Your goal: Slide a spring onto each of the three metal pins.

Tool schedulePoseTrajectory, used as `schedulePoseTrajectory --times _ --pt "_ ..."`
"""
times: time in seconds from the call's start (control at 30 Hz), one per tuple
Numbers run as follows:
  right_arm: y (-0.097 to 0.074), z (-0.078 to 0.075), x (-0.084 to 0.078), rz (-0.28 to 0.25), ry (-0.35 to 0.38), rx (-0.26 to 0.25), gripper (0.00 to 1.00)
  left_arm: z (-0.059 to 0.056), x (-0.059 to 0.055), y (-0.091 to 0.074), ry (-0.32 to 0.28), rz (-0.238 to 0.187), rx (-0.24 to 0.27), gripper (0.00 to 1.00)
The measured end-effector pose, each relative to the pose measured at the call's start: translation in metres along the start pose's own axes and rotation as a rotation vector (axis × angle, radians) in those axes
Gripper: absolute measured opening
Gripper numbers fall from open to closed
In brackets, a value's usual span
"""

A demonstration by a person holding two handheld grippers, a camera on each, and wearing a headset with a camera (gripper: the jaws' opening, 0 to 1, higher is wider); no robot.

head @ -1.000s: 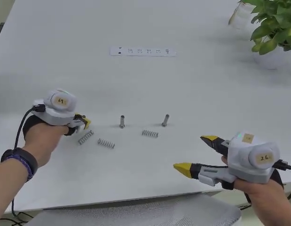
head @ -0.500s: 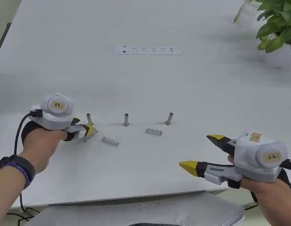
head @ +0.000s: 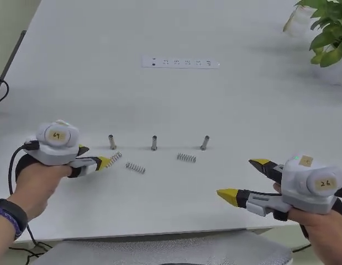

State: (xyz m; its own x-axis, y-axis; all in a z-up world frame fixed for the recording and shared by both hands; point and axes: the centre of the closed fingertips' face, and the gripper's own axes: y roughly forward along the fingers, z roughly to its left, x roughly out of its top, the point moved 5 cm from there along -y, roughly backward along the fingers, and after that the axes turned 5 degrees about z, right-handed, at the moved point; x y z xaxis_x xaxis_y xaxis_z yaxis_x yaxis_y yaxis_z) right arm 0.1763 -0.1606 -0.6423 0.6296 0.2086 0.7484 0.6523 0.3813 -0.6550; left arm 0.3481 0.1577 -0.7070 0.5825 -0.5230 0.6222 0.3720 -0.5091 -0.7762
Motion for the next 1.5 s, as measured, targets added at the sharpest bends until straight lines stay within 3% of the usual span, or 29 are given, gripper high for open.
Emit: schedulePoseTrajectory --times 0.33,0.6,0.83,1.1,1.37,1.5 --pt "-0.001 -0.002 0.001 -0.004 -0.001 -0.002 0.72 -0.004 -0.012 -0.011 0.020 -0.004 -0.010 0.39" --pt "0.000 -0.005 0.001 0.001 -0.001 -0.004 0.72 -0.012 -0.011 -0.030 0.028 -0.059 -0.021 0.43" --pt "0.002 -0.006 0.003 0.001 0.002 -0.004 0.71 -0.017 -0.019 -0.044 0.034 -0.067 -0.006 0.45" --pt "0.009 -0.001 0.005 0.007 -0.004 0.011 0.71 -0.021 -0.027 -0.066 0.040 -0.102 0.004 0.52" --pt "0.016 0.004 0.009 0.010 -0.017 0.029 0.71 -0.025 -0.024 -0.090 0.027 -0.169 0.017 0.61" --pt "0.018 0.006 0.010 0.012 -0.022 0.036 0.71 -0.027 -0.027 -0.094 0.027 -0.173 0.013 0.64"
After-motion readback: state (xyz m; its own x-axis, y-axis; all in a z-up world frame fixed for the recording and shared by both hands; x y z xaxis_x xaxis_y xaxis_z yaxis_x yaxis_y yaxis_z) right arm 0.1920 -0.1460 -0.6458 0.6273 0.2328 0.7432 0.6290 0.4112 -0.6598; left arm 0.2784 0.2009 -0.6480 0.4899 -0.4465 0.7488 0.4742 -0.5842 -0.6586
